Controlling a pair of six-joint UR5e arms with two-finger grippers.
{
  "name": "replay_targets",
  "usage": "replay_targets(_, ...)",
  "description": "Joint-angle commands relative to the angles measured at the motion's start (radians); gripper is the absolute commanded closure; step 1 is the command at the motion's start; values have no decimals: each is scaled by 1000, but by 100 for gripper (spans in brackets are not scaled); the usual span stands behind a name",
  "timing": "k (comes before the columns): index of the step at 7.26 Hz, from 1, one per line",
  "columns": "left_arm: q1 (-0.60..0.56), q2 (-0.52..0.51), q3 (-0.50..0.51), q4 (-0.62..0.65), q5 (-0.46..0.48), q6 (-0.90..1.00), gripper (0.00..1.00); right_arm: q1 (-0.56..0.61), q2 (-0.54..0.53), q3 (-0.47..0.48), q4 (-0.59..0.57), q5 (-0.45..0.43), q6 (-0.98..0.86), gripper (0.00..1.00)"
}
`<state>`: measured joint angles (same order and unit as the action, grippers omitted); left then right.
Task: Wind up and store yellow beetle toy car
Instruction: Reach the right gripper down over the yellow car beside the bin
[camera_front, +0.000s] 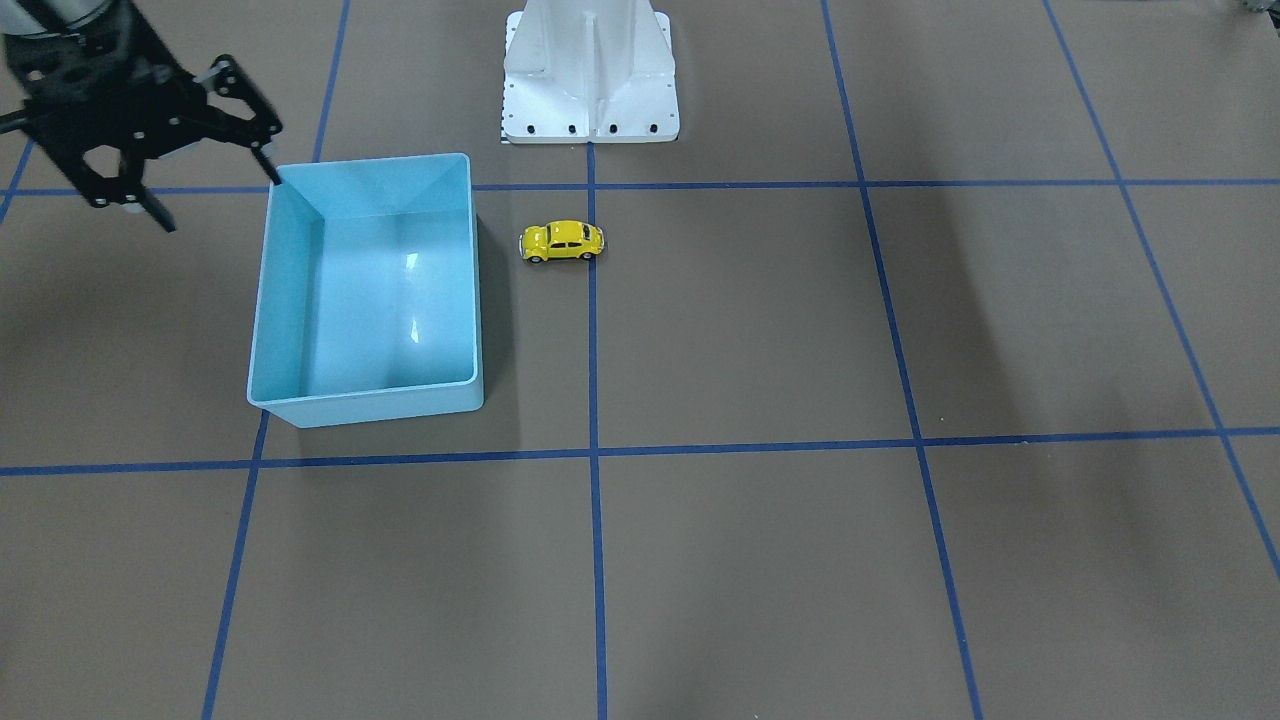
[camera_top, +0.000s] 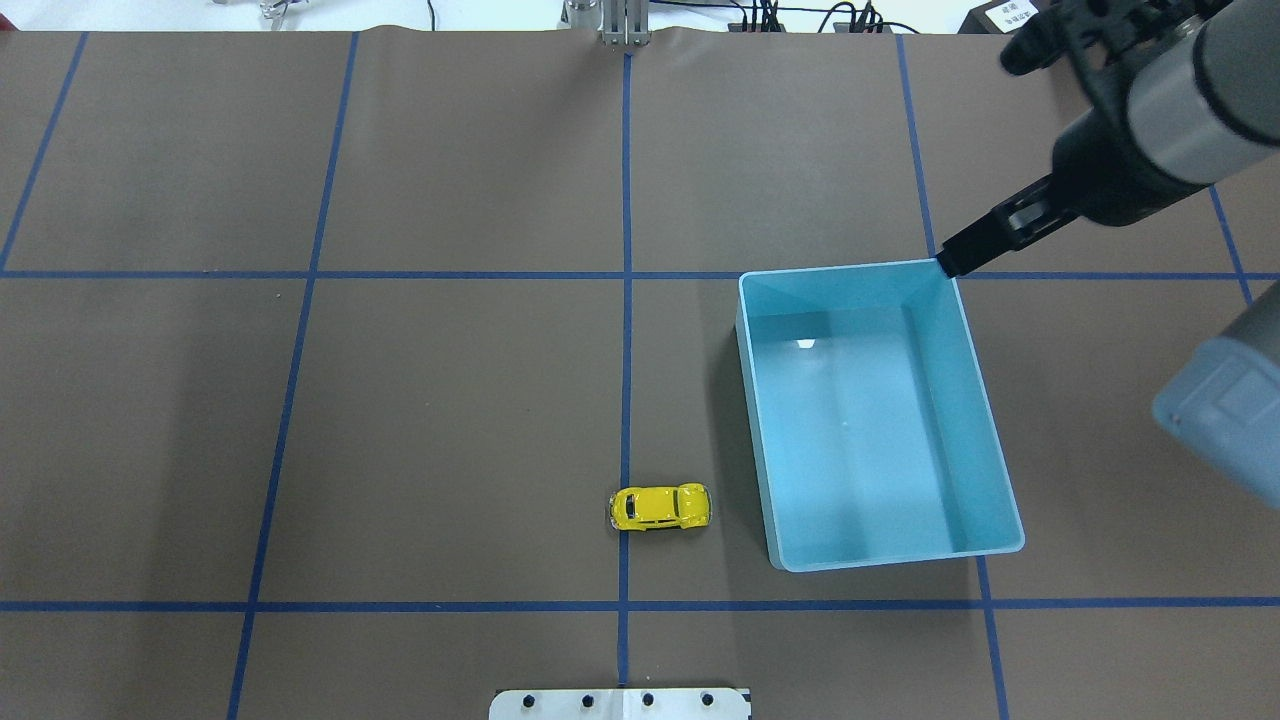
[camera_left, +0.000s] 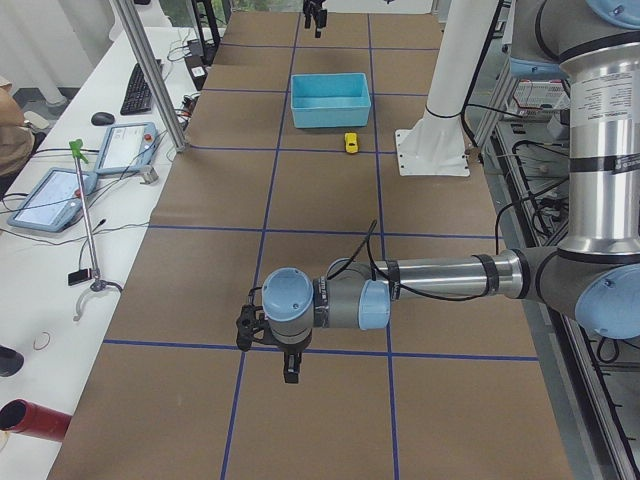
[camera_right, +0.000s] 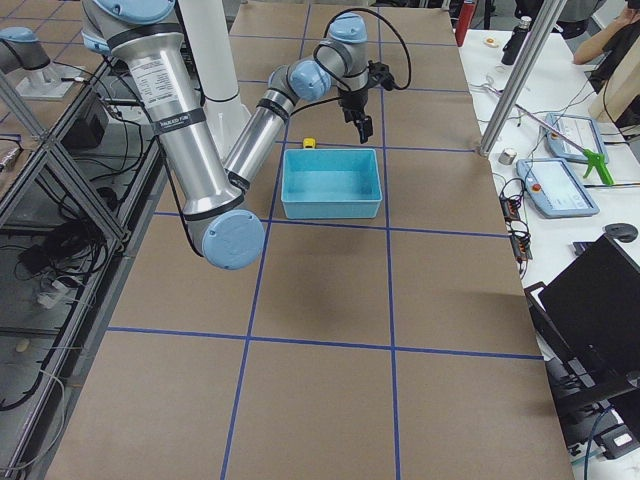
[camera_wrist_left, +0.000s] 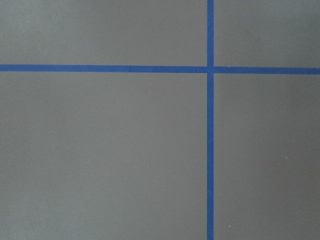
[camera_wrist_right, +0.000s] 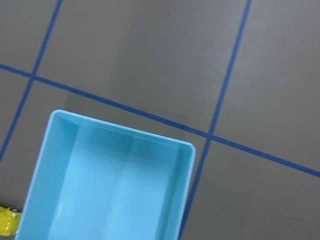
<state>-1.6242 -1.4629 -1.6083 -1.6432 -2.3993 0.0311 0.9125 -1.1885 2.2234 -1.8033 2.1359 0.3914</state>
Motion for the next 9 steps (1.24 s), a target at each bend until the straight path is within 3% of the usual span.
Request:
replay_targets(1, 0, -1, 2, 0, 0, 0, 0, -166, 6, 16, 104, -91, -149, 0)
replay_targets(5, -2, 2, 7, 2, 2, 3, 0, -305, 107, -105, 105, -145, -464, 0)
replay_targets(6, 0, 3, 7, 2, 3, 3, 0, -344, 139, -138, 107, -145, -486, 0)
replay_targets(9, 0, 1, 7, 2, 3, 3, 0, -534, 152, -178, 105, -276, -513, 0)
